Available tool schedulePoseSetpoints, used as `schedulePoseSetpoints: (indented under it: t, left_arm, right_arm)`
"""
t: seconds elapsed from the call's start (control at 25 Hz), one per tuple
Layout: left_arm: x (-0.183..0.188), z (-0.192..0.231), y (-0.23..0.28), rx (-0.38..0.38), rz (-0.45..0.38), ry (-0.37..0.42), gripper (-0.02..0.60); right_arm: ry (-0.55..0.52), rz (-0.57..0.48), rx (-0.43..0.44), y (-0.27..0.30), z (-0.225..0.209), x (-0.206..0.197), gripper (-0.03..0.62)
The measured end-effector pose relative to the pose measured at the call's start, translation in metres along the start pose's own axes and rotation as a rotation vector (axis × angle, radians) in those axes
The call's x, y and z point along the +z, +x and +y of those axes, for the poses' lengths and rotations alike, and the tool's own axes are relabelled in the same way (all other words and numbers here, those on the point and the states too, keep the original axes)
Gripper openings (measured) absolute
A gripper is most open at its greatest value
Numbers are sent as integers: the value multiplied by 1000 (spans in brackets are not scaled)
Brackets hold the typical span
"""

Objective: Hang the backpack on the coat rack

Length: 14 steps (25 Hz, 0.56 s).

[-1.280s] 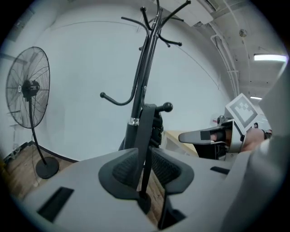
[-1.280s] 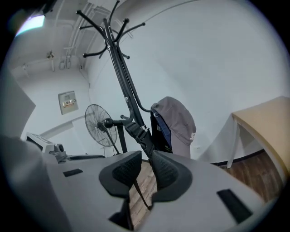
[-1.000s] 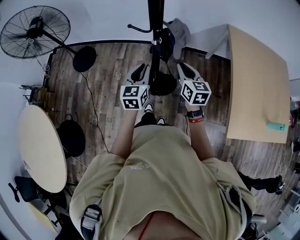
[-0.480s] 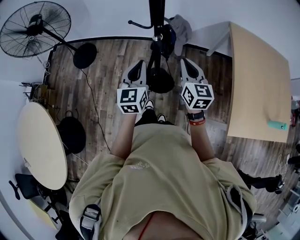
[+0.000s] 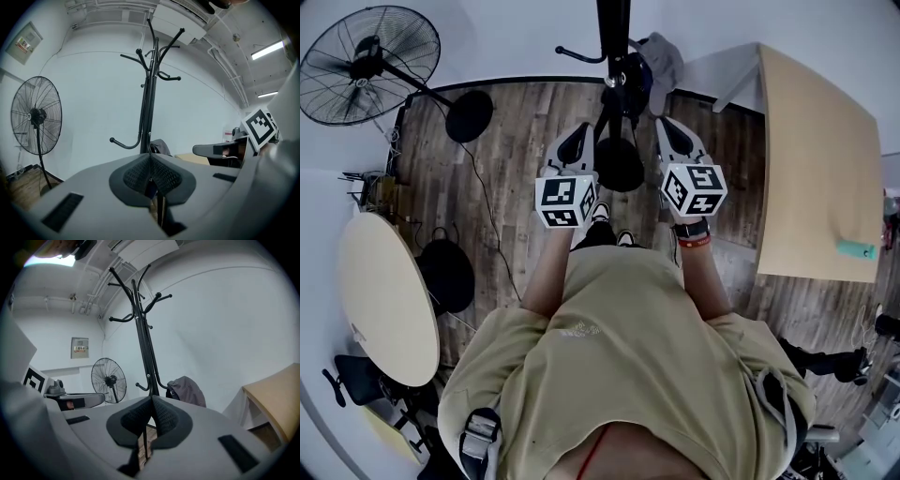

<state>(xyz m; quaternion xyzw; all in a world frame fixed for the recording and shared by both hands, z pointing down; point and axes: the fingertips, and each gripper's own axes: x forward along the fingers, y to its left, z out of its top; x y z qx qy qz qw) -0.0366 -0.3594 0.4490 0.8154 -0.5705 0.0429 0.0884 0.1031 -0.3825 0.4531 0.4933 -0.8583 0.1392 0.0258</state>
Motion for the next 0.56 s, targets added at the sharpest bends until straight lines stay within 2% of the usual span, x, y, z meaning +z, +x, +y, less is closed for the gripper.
schedulePoseSetpoints:
  t: [0.32, 0.56]
  left_arm:
    - [0, 19, 17, -1, 2, -1, 25]
    - [-21, 37, 30, -3, 61, -17, 25]
  right_arm:
    - [-8, 18, 2, 24, 4, 0, 15]
    - [0, 75, -43, 41, -3, -10, 15]
